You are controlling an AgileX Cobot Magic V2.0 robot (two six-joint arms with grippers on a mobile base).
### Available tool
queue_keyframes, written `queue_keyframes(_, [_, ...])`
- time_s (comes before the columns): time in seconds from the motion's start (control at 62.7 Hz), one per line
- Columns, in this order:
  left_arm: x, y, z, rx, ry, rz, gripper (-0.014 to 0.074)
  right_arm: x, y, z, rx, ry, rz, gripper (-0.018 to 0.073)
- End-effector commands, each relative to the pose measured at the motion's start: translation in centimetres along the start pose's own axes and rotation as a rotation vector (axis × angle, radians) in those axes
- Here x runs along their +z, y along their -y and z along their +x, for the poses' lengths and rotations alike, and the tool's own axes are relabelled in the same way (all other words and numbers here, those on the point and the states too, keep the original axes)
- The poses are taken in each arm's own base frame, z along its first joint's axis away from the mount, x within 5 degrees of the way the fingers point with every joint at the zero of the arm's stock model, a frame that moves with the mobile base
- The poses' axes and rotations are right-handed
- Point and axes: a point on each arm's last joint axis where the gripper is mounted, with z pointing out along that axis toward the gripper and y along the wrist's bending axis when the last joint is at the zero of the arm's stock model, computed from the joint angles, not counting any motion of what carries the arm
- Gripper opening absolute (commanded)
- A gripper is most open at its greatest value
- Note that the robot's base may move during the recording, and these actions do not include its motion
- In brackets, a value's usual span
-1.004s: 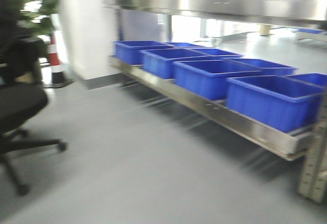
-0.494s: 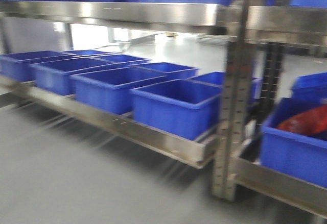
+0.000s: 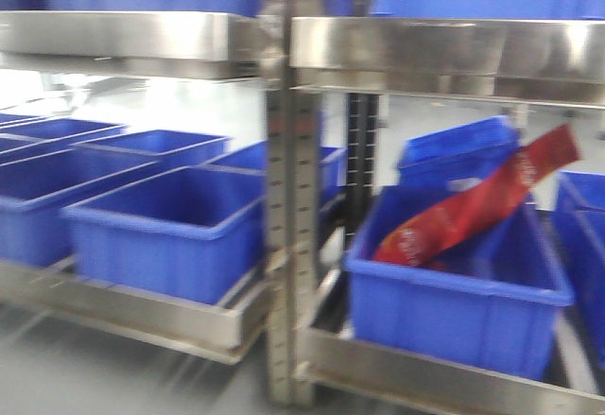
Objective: Grab block from conveyor and place in blue bin
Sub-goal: 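Drive up to the shelf of blue bins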
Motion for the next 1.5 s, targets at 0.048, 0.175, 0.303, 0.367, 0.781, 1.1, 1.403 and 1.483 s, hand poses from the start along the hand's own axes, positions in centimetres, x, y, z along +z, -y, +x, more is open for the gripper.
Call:
queue_keyframes(0.048, [-0.02,-0.02,-0.20,-0.009,0.022,-0.003,-0.0111,-0.08,-0.02,-0.13,-0.009,0.019,-0.002,-0.0162])
queue_keyframes(0.175, [-0.02,-0.02,-0.20,-0.009,0.022,-0.003,-0.0111,-0.08,-0.02,-0.13,-0.009,0.019,-0.002,-0.0162])
queue_keyframes(0.303, [-0.02,-0.02,-0.20,-0.009,0.022,-0.003,-0.0111,-0.08,-0.02,-0.13,-0.009,0.019,-0.002,-0.0162])
queue_keyframes(0.367, [-0.02,-0.02,-0.20,-0.009,0.022,-0.003,-0.0111,-0.08,-0.02,-0.13,-0.009,0.019,-0.002,-0.0162])
queue_keyframes(0.781, [-0.02,-0.02,-0.20,-0.009,0.022,-0.003,-0.0111,-0.08,-0.02,-0.13,-0.009,0.019,-0.002,-0.0162])
queue_keyframes(1.1, [-0.02,-0.02,-0.20,-0.009,0.022,-0.003,-0.0111,-0.08,-0.02,-0.13,-0.009,0.019,-0.002,-0.0162])
queue_keyframes(1.403, [-0.02,-0.02,-0.20,-0.009,0.022,-0.003,-0.0111,-0.08,-0.02,-0.13,-0.009,0.019,-0.002,-0.0162])
queue_keyframes(1.483, [-0.02,-0.02,-0.20,-0.009,0.022,-0.003,-0.0111,-0.08,-0.02,-0.13,-0.009,0.019,-0.002,-0.0162])
